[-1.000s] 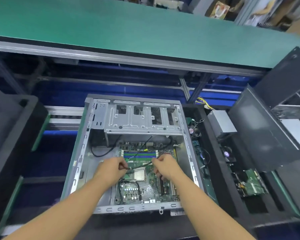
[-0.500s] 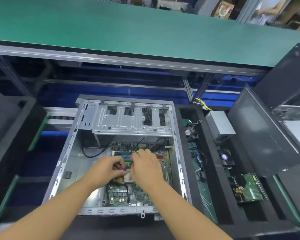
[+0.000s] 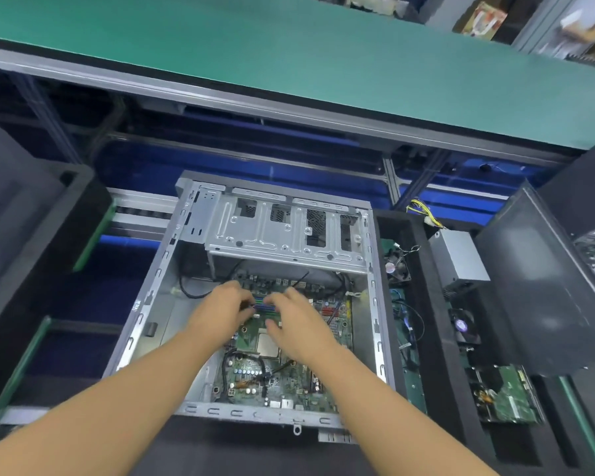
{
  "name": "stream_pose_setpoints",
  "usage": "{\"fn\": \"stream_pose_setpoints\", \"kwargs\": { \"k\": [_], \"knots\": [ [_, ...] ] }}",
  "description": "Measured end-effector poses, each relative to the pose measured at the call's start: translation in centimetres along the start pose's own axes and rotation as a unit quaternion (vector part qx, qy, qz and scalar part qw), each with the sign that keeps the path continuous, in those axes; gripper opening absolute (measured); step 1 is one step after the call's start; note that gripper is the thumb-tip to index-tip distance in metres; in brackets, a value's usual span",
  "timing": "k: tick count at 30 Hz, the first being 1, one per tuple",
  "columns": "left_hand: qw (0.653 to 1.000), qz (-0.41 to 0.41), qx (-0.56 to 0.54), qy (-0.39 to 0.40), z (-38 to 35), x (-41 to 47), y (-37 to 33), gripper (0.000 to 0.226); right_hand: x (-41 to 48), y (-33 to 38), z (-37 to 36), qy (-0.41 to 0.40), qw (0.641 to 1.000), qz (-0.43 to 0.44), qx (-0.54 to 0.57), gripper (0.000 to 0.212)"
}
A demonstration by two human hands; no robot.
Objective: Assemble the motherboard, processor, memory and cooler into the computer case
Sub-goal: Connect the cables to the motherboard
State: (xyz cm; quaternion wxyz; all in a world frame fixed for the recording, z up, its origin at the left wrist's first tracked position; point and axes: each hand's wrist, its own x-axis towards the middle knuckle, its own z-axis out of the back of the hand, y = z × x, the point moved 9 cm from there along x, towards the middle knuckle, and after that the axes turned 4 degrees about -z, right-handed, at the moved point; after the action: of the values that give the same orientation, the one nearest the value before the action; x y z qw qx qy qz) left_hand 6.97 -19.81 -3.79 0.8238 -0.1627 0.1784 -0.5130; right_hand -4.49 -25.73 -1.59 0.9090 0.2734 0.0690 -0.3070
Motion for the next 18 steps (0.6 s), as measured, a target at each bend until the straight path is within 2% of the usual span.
{"fn": "stream_pose_setpoints", "kwargs": {
  "k": [3, 6, 11, 14, 16, 18],
  "knots": [
    [0.988, 0.029, -0.140, -0.054, 1.4, -0.6, 1.2, 0.013, 2.0, 1.9, 0.9, -0.021, 0.997, 0.079, 0.002, 0.045],
    [0.959, 0.073, -0.251, -0.105, 2.5, -1.3, 2.2, 0.019, 3.4, 3.1, 0.8, -0.021, 0.994, 0.106, 0.005, 0.025],
    [0.936, 0.105, -0.307, -0.132, 2.8, -0.9, 2.7, 0.024, 5.1, 2.3, 0.7, -0.009, 0.990, 0.055, 0.128, 0.014],
    [0.929, 0.137, -0.313, -0.141, 2.4, -0.7, 3.8, 0.023, 5.8, 1.5, 0.2, -0.008, 0.990, 0.023, 0.142, 0.015],
    [0.933, 0.167, -0.284, -0.146, 1.8, -0.9, 4.7, 0.020, 6.0, 0.1, 0.0, -0.022, 0.990, -0.022, 0.139, 0.006],
    [0.932, 0.221, -0.257, -0.126, 0.7, -1.2, 6.0, 0.015, 6.3, -1.6, 0.2, -0.040, 0.990, -0.074, 0.115, 0.024]
  ]
}}
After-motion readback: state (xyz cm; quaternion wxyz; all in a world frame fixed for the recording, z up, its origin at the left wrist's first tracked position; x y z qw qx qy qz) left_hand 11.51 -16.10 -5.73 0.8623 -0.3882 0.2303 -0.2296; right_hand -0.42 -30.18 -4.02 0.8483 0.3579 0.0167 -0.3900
